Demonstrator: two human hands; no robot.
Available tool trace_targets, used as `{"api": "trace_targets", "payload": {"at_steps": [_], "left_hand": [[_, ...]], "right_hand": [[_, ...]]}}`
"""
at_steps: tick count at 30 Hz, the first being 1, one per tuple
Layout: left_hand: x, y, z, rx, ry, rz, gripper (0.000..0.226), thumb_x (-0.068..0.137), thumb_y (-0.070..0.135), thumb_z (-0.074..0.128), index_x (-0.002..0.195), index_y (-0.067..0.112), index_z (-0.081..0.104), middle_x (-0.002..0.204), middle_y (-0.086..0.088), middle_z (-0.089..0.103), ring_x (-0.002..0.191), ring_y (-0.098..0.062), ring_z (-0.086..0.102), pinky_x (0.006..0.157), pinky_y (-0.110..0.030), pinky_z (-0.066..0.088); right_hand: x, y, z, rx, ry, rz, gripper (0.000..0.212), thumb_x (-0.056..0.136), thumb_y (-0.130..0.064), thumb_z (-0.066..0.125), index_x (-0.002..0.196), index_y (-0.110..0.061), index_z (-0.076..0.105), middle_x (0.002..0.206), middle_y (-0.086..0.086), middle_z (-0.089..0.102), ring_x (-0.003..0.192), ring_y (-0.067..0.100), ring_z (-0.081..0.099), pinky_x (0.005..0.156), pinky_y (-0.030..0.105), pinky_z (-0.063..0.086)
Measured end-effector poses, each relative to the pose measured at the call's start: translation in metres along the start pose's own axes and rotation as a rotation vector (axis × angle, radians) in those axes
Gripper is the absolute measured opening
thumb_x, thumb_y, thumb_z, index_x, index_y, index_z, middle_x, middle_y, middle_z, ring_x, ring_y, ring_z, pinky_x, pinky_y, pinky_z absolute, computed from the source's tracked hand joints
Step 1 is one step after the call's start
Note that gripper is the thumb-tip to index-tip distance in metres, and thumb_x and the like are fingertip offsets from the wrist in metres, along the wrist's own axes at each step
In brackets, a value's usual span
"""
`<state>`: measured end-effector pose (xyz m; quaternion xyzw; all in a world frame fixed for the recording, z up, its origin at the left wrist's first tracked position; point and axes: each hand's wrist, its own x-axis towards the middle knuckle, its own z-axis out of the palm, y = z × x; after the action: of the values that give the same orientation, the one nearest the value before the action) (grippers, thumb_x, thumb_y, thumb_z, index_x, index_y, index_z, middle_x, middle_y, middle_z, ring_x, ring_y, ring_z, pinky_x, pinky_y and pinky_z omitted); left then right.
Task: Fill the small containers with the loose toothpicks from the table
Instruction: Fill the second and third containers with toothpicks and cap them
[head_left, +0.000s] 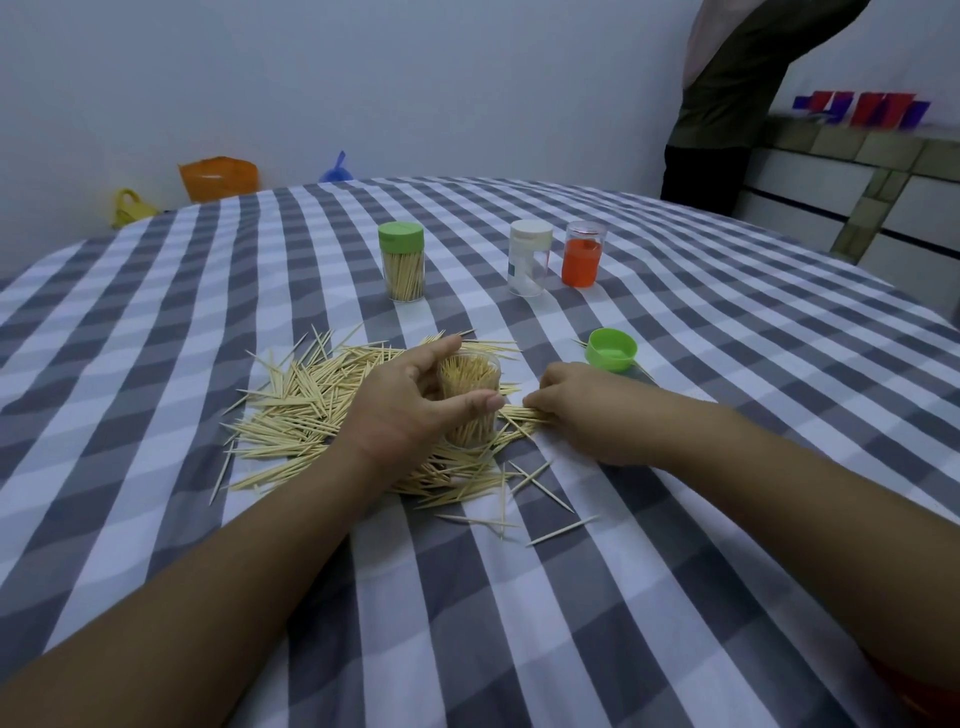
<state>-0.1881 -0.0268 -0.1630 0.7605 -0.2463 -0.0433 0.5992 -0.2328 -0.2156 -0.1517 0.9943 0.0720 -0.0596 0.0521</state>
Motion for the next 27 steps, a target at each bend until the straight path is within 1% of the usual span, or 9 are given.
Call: {"api": "trace_targets", "payload": {"at_steps": [2, 5, 9, 12, 14, 16, 19, 22, 27], "left_hand": [[0.0, 0.0, 0.0, -0.003, -0.002, -0.003, 0.096, 0.048, 0.042, 0.078, 0.136, 0.014, 0.049, 0.116, -0.003, 0.068, 0.102, -0.005, 0.065, 0.092, -0.024, 0.052], [0.0, 0.0, 0.0, -0.005, -0.003, 0.0, 0.094, 0.05, 0.04, 0.078, 0.136, 0.014, 0.05, 0.113, -0.003, 0.069, 0.099, -0.003, 0.065, 0.086, -0.017, 0.052], [-0.001, 0.0, -0.001, 0.004, 0.001, 0.0, 0.093, 0.05, 0.041, 0.078, 0.135, 0.015, 0.05, 0.113, -0.002, 0.069, 0.1, -0.004, 0.065, 0.09, -0.02, 0.052], [-0.001, 0.0, -0.001, -0.031, -0.008, -0.005, 0.096, 0.048, 0.041, 0.079, 0.135, 0.014, 0.05, 0.112, -0.002, 0.068, 0.098, -0.004, 0.066, 0.093, -0.027, 0.052], [-0.001, 0.001, 0.0, -0.015, 0.002, 0.002, 0.092, 0.05, 0.038, 0.079, 0.135, 0.015, 0.05, 0.106, 0.001, 0.069, 0.088, 0.003, 0.065, 0.087, -0.018, 0.052], [-0.001, 0.0, 0.0, 0.001, 0.011, 0.007, 0.091, 0.051, 0.038, 0.078, 0.135, 0.015, 0.051, 0.109, -0.001, 0.069, 0.09, 0.002, 0.065, 0.086, -0.015, 0.052], [-0.001, 0.0, 0.0, -0.01, 0.009, 0.014, 0.093, 0.05, 0.039, 0.078, 0.135, 0.015, 0.05, 0.111, -0.003, 0.07, 0.095, -0.002, 0.067, 0.087, -0.019, 0.053], [0.0, -0.001, 0.0, -0.029, -0.002, 0.006, 0.1, 0.046, 0.045, 0.079, 0.136, 0.014, 0.049, 0.112, -0.003, 0.069, 0.1, -0.008, 0.067, 0.093, -0.031, 0.053], [0.0, -0.001, 0.001, -0.017, 0.005, 0.018, 0.094, 0.05, 0.04, 0.078, 0.136, 0.015, 0.049, 0.112, -0.001, 0.069, 0.099, -0.004, 0.066, 0.093, -0.025, 0.052]], "right_hand": [[-0.001, -0.003, 0.002, -0.038, 0.063, -0.004, 0.037, 0.09, 0.001, 0.042, 0.121, -0.012, 0.056, 0.118, 0.007, 0.047, 0.109, 0.023, 0.048, 0.088, 0.036, 0.046], [-0.004, -0.007, 0.004, -0.082, 0.164, -0.019, 0.031, 0.093, 0.0, 0.036, 0.117, -0.01, 0.054, 0.113, 0.007, 0.049, 0.106, 0.022, 0.047, 0.074, 0.028, 0.037], [-0.001, -0.002, 0.001, -0.089, 0.171, 0.059, 0.031, 0.091, 0.001, 0.039, 0.116, -0.01, 0.053, 0.113, 0.007, 0.052, 0.104, 0.022, 0.05, 0.071, 0.027, 0.035], [0.006, 0.002, -0.009, 0.021, 0.113, 0.181, 0.023, 0.091, -0.001, 0.044, 0.108, -0.012, 0.054, 0.094, 0.004, 0.056, 0.078, 0.019, 0.051, 0.061, 0.027, 0.036], [0.01, 0.002, -0.019, 0.209, 0.139, 0.224, 0.013, 0.095, -0.007, 0.043, 0.1, -0.013, 0.053, 0.081, 0.0, 0.052, 0.069, 0.015, 0.047, 0.053, 0.025, 0.033], [0.012, 0.001, -0.028, 0.521, 0.213, 0.218, 0.011, 0.098, -0.012, 0.044, 0.095, -0.015, 0.053, 0.084, -0.001, 0.056, 0.071, 0.01, 0.051, 0.058, 0.02, 0.038], [0.013, -0.007, -0.036, 1.061, 0.346, 0.181, 0.01, 0.098, -0.009, 0.045, 0.097, -0.011, 0.056, 0.084, 0.004, 0.062, 0.079, 0.014, 0.061, 0.071, 0.024, 0.051], [0.015, -0.018, -0.037, 1.454, 0.534, 0.143, 0.012, 0.098, -0.006, 0.044, 0.099, -0.008, 0.055, 0.084, 0.007, 0.063, 0.08, 0.018, 0.066, 0.074, 0.026, 0.056], [0.015, -0.037, -0.036, 1.726, 0.713, 0.115, 0.016, 0.099, -0.008, 0.043, 0.091, -0.015, 0.055, 0.085, 0.006, 0.066, 0.082, 0.017, 0.068, 0.077, 0.027, 0.058]]}}
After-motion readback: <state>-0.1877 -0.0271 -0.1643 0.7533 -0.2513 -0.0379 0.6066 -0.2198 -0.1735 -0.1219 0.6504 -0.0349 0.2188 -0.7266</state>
